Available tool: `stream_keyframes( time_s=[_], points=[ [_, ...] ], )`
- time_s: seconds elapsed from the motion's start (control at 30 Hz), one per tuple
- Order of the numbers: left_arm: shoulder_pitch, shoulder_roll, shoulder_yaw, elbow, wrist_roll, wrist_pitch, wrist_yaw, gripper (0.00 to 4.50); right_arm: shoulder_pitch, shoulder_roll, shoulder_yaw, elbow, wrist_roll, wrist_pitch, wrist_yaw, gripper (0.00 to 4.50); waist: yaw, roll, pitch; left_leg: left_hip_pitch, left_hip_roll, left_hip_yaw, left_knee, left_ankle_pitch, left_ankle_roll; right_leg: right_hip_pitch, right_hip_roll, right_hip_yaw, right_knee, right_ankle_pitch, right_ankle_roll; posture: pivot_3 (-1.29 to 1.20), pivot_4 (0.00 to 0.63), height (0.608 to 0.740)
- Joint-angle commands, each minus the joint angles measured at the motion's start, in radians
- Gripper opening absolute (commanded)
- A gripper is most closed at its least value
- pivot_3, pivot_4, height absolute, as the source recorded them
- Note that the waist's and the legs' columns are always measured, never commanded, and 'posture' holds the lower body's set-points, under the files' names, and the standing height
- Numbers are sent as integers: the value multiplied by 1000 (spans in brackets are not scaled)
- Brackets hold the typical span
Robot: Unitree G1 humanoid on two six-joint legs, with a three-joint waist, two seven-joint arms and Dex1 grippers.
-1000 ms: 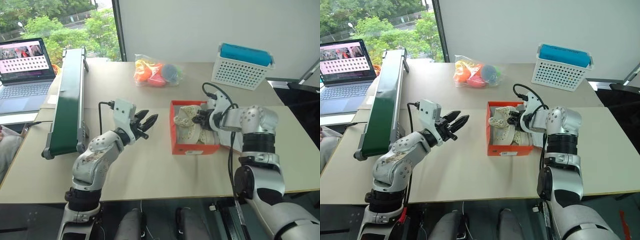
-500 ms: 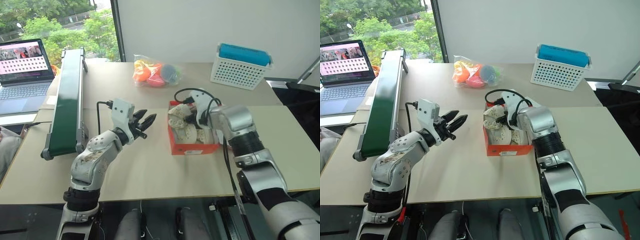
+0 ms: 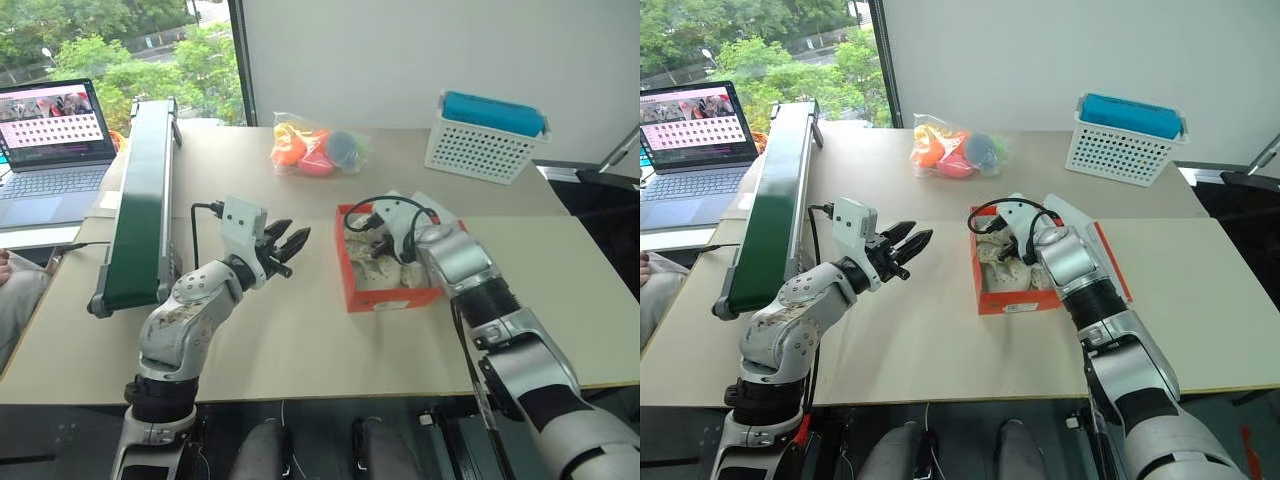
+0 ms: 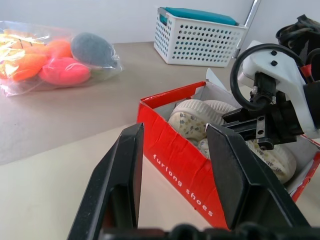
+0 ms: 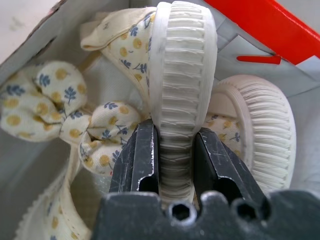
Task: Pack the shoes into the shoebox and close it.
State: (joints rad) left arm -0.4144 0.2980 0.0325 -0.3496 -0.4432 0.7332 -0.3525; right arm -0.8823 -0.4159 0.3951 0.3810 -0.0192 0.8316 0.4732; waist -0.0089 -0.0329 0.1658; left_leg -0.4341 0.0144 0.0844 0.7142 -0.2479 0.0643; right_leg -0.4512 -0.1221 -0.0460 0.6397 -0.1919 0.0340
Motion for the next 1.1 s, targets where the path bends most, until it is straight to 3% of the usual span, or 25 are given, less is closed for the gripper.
stream_keyframes(
  time_s=[0.03,0.17,0.33,0.43,0.53,0.83,1.1],
  points=[
    [-17,9,16,-47,-15,6,1,2097,80,4,114,59,-64,-9,71,700,0,0,0,1,0,0,0,0,0,1,0,0,0,0,0,0,150,699],
    [-23,12,11,-42,-14,9,-4,2097,58,82,87,144,-65,-15,94,700,-1,0,-2,13,1,-2,-3,-1,1,15,0,-2,-7,-1,1,0,150,699],
    [-24,25,-10,-52,-23,5,-34,2097,-26,231,-237,310,123,151,104,700,-13,-6,-11,15,3,-2,-4,-2,-1,17,2,-2,-8,0,-1,0,150,699],
    [-18,40,-17,-59,-34,10,-59,2097,-93,244,-430,395,203,222,57,700,-21,-6,-11,18,5,-2,-4,-5,-5,18,6,-1,-8,-2,-4,0,150,699],
    [-9,55,-31,-60,-32,10,-74,2097,-132,221,-528,436,230,239,26,700,-31,-6,-11,19,9,-2,-4,-6,-7,17,9,-1,-7,-3,-6,0,150,699],
    [-20,55,-46,-32,-28,2,-81,2097,-145,272,-417,460,171,226,23,700,-33,-6,-11,19,15,0,-4,-7,-9,17,14,-1,-7,-4,-10,0,150,699],
    [-27,51,-54,-28,-34,7,-83,2097,-254,371,-300,709,46,60,62,700,-62,-6,-12,21,20,3,-5,-8,-13,14,20,3,-3,-5,-14,0,150,699]
  ],
)
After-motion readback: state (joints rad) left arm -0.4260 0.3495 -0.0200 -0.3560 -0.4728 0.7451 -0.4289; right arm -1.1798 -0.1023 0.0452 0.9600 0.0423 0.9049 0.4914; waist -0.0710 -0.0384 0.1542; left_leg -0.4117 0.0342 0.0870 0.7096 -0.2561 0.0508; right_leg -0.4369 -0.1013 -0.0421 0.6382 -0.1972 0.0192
